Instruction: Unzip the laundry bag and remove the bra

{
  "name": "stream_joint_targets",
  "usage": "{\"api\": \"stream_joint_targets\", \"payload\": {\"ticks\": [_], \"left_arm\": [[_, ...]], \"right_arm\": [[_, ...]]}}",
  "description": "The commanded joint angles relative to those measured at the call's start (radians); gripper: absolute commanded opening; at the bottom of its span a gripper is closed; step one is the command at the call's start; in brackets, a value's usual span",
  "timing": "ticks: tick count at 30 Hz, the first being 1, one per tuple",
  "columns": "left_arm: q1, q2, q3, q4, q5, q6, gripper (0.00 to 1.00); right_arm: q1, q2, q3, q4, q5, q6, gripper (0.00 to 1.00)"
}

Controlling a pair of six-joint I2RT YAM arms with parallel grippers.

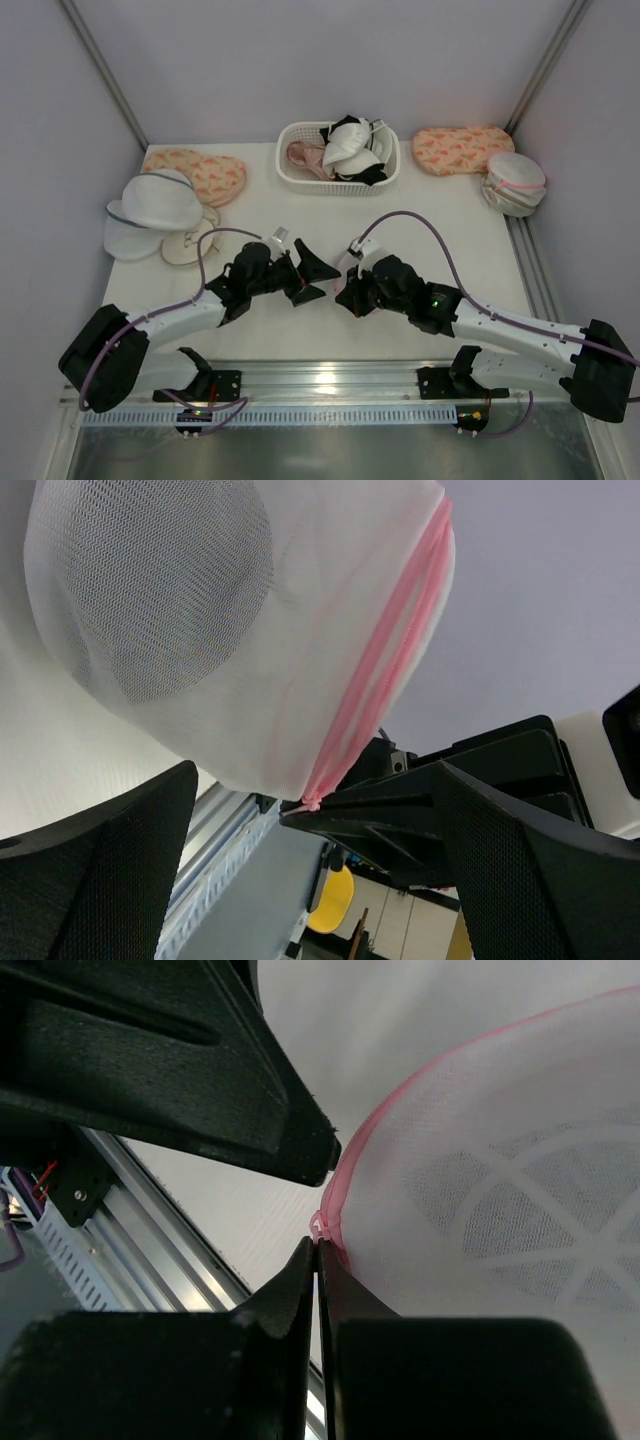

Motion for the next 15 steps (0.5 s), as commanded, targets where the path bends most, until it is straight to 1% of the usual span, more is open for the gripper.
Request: {"api": "stream_joint_targets", "payload": {"ticks": [1,3,6,7,9,10,12,13,14,15], "left_arm": [[-0.005,0.024,0.019,0.068,0.006,-0.015,0.99],[-0.005,0.062,0.03,0.077,0.0,-0.006,0.98],[-0.005,0.137,0.064,0.12,0.02,-0.001,0.93],[-0.005,0.158,0.073,0.135,0.029,-0.001,0.87],[-0.005,0.198,0.093,0.184,0.044,-0.009,0.78],[-0.007,0.229,0.099,0.198,0.055,-0.01,0.64],[-0.007,0.257,0.105,0.226,0.064,-0.017,0.45],[-0.007,0.267,0.105,0.248,0.066,-0.024,0.24],[-0.007,0.281,0.105,0.253,0.067,-0.026,0.14],[-0.007,0.287,0.104,0.258,0.066,-0.029,0.08]], "right_arm": [[0.005,0.014,0.001,0.117,-0.068,-0.005,0.04],[0.005,0.028,0.005,0.121,-0.082,-0.007,0.04],[0.011,0.025,0.005,0.121,-0.091,-0.007,0.04],[0.013,0.019,0.003,0.118,-0.09,-0.008,0.04],[0.013,0.013,0.003,0.105,-0.085,-0.013,0.04],[0.015,0.007,0.003,0.095,-0.077,-0.014,0.04],[0.013,0.001,0.006,0.071,-0.071,-0.016,0.04],[0.013,-0.002,0.006,0.063,-0.07,-0.019,0.04],[0.015,-0.012,0.006,0.06,-0.067,-0.019,0.04],[0.015,-0.015,0.006,0.046,-0.064,-0.019,0.04]]}}
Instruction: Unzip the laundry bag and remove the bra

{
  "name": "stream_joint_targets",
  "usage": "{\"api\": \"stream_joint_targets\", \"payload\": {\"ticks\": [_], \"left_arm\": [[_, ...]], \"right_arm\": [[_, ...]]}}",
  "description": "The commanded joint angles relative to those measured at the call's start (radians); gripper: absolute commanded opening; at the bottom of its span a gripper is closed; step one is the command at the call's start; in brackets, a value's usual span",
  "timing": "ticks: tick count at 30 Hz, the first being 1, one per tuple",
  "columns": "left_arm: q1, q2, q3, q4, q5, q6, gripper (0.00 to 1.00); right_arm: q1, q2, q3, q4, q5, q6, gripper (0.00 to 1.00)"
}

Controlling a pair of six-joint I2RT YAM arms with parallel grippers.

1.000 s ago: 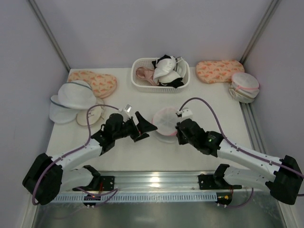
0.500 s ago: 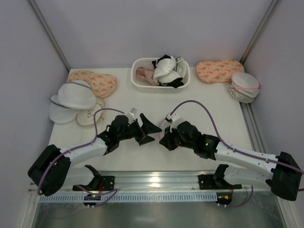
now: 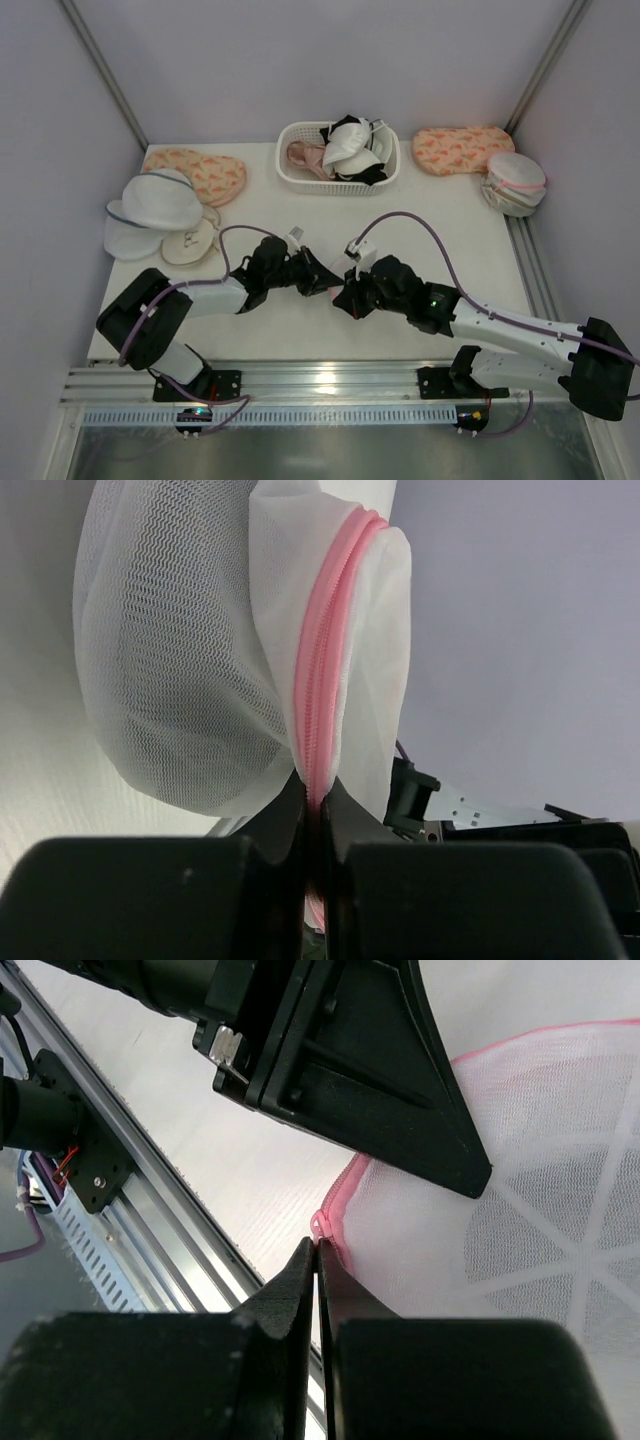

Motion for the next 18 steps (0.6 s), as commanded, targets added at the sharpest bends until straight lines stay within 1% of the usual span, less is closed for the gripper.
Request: {"api": "stream_joint_targets", "payload": {"ticks": [1,7,14,15,18], "left_arm": [[-0.006,0.016,0.028,0.101,0.021,-0.007,0.0],[-0.004,0.004,0.031,0.058,-0.005,0.018,0.0],[0.036,-0.009,0.032,0.016,0.005,0.053,0.0],[0.048,-0.016,0.034,0.001,0.008,0.059,0.0],[0.06,-0.026,0.037,-0.037,0.014,0.088,0.0]], "right_arm": [[0.01,-0.04,0.009,-0.004,0.003,-0.015,0.04],[0.014,-0.023,0.043,-0.114,0.04,-0.011,0.04],[0.046,0.007,0.063,-0.338,0.067,0.026,0.04],[0.048,-0.005,0.057,-0.358,0.133,0.046,0.04],[0.048,-0.028,0.063,-0.466,0.217,0.078,0.04]]}}
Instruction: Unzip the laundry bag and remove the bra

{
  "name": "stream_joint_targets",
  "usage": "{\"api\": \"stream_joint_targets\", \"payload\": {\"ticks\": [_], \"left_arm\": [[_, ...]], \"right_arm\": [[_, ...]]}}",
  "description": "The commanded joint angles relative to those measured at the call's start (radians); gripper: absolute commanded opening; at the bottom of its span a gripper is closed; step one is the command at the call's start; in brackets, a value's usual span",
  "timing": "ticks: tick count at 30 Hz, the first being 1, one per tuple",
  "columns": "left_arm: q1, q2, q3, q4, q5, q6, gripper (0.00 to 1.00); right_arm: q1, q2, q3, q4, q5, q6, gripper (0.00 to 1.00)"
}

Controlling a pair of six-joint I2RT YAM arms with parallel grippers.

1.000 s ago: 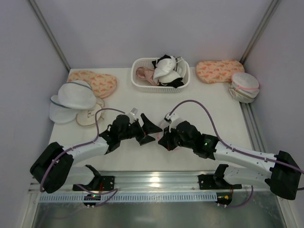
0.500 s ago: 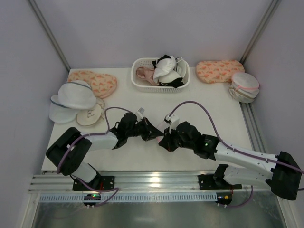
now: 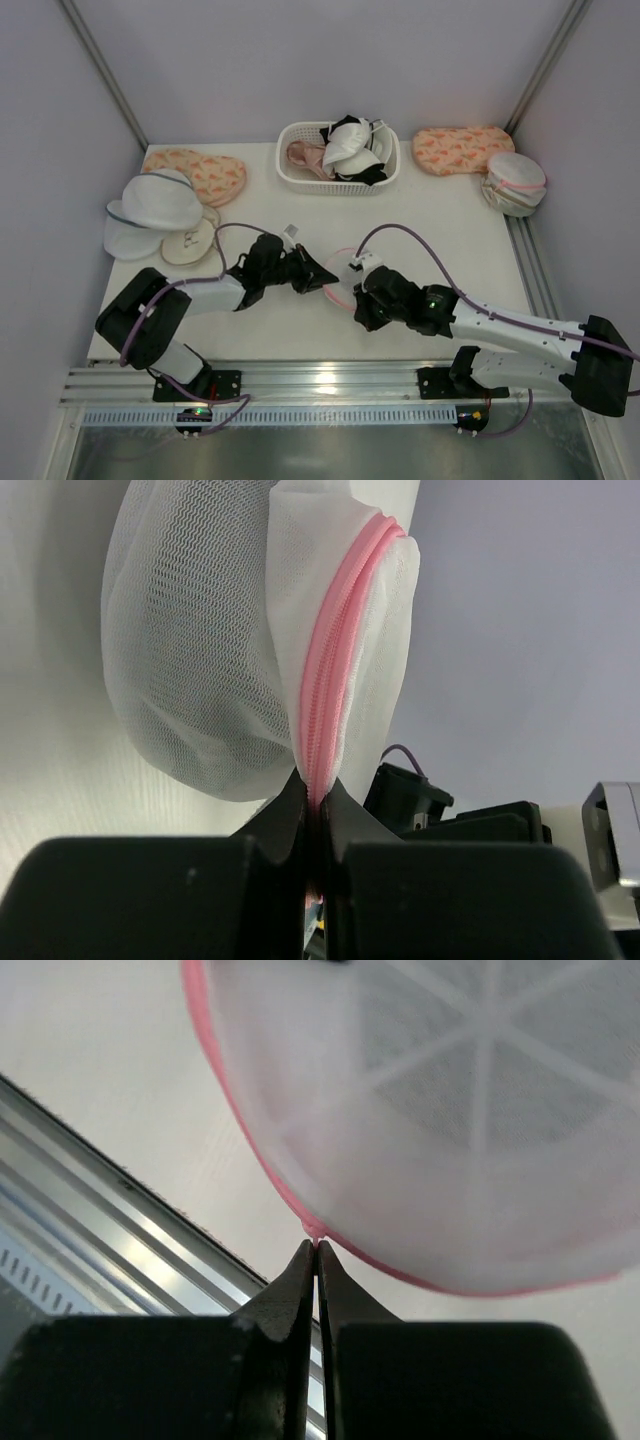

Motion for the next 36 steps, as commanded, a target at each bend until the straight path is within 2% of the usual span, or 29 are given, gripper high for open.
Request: {"api": "stream_joint_targets", "payload": {"ticks": [1,5,8,9,14,19,25,26,27,29,30,33,36], "left_arm": [[0.027,-0.042,0.037,-0.031,0.016,0.058,0.0],[0.037,-0.042,0.055,-0.093,0.046,0.113,0.0],[0.038,-0.031,0.064,-0.113,0.086,0.147,0.0],[0.038,-0.025,0.075,-0.119,0.097,0.156,0.0],[0.04,0.002,0.088,-0.132,0.146,0.192,0.0],[0.038,-0.001,0.103,-0.16,0.166,0.221,0.0],[0.038,0.01,0.121,-0.157,0.178,0.219,0.0],[0.04,0.012,0.121,-0.153,0.178,0.216,0.05],[0.038,0.012,0.12,-0.145,0.18,0.204,0.35],[0.038,0.003,0.112,-0.123,0.162,0.192,0.64],[0.038,-0.002,0.109,-0.125,0.154,0.189,0.82],[0.038,-0.033,0.095,-0.129,0.122,0.187,0.96],[0.038,-0.065,0.083,-0.145,0.092,0.187,0.98]], "right_arm": [[0.006,-0.04,0.036,-0.198,0.176,0.066,0.04],[0.008,-0.023,0.093,-0.386,0.377,0.128,0.04],[-0.005,0.03,0.113,-0.448,0.523,0.169,0.04],[-0.021,0.049,0.125,-0.446,0.523,0.169,0.04],[-0.115,0.15,0.165,-0.365,0.578,0.113,0.04],[-0.236,0.245,0.22,-0.293,0.736,0.047,0.04],[-0.293,0.225,0.237,-0.114,0.71,-0.094,0.04],[-0.299,0.227,0.24,-0.1,0.706,-0.099,0.04],[-0.308,0.227,0.243,-0.095,0.7,-0.107,0.04],[-0.312,0.23,0.245,-0.09,0.681,-0.121,0.04],[-0.315,0.233,0.245,-0.092,0.675,-0.121,0.04],[-0.316,0.233,0.236,-0.089,0.657,-0.13,0.04],[-0.324,0.234,0.236,-0.097,0.655,-0.121,0.04]]}}
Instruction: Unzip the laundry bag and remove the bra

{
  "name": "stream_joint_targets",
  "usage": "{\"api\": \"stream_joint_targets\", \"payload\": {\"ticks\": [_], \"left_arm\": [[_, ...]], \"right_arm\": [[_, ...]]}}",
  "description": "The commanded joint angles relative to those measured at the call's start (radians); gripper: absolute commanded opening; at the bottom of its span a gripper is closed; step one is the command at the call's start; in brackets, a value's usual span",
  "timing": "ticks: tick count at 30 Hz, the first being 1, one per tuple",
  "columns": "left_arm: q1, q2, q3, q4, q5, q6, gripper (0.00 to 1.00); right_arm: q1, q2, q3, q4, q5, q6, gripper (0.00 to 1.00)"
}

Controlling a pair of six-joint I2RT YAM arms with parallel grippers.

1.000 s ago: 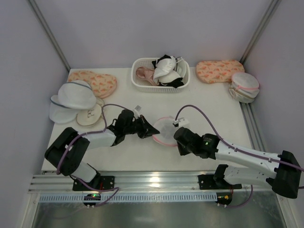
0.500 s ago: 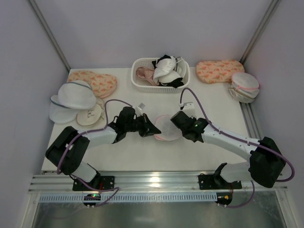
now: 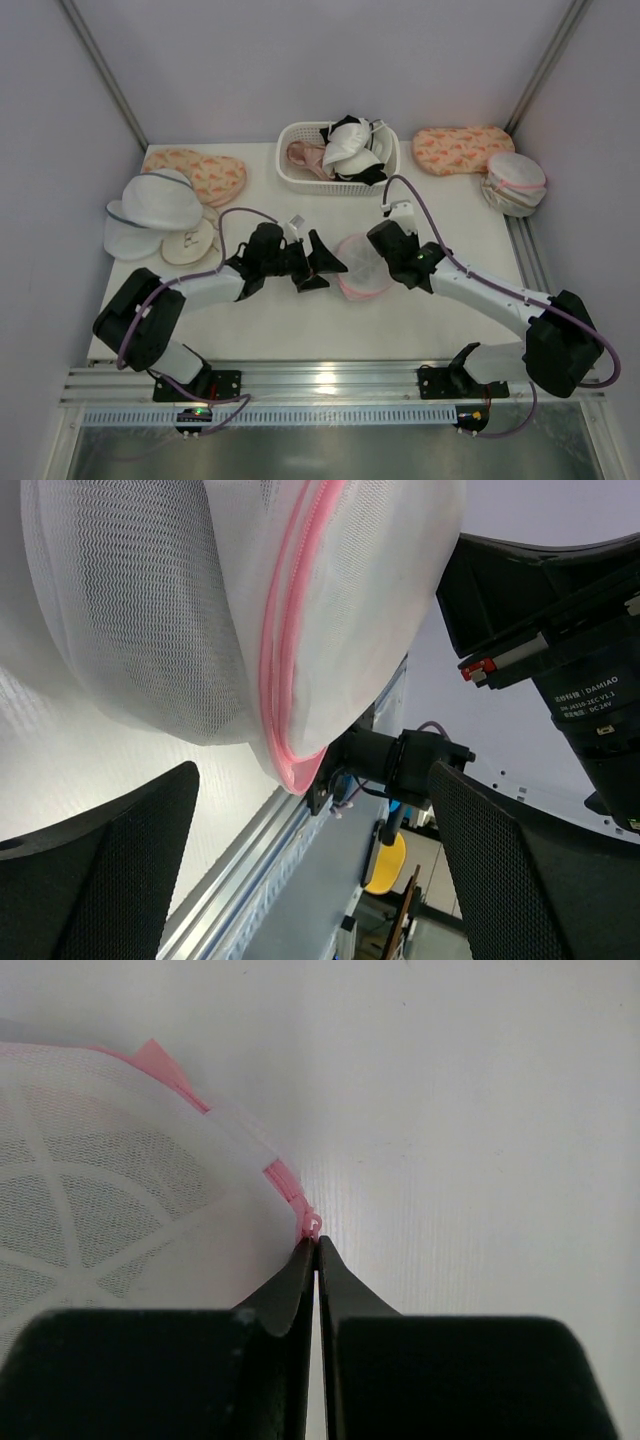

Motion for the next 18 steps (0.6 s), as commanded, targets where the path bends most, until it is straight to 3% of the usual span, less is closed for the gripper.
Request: {"api": "stream_joint_targets", "payload": {"ticks": [1,3,4,5,6,8,12,18], "left_arm": [[0.002,-0.067,-0.026,-0.003,-0.025,0.007,0.98],[0.002,-0.084,-0.035,-0.017,-0.047,0.012,0.97],[0.002,-0.088,-0.041,-0.025,-0.053,0.016,0.97],[0.002,-0.088,-0.044,-0.032,-0.063,0.021,0.97],[0.003,-0.093,-0.047,-0.054,-0.086,0.025,0.96],[0.002,-0.101,-0.05,-0.083,-0.131,0.048,0.94],[0.003,-0.148,-0.041,-0.193,-0.286,0.122,0.89],[0.009,-0.165,-0.029,-0.263,-0.43,0.193,0.61]], "right_arm": [[-0.016,-0.012,0.024,0.02,0.028,-0.011,0.04],[-0.028,-0.004,0.038,0.003,0.044,0.014,0.04],[-0.042,-0.001,0.047,-0.025,0.045,0.023,0.13],[-0.049,0.008,0.058,-0.048,0.051,0.038,0.31],[-0.054,0.034,0.087,-0.074,0.077,0.072,0.65],[-0.057,0.066,0.121,-0.17,0.122,0.109,0.82],[-0.054,0.048,0.146,-0.256,0.223,0.199,0.88],[-0.042,-0.231,0.024,-0.007,-0.034,0.043,0.88]]}}
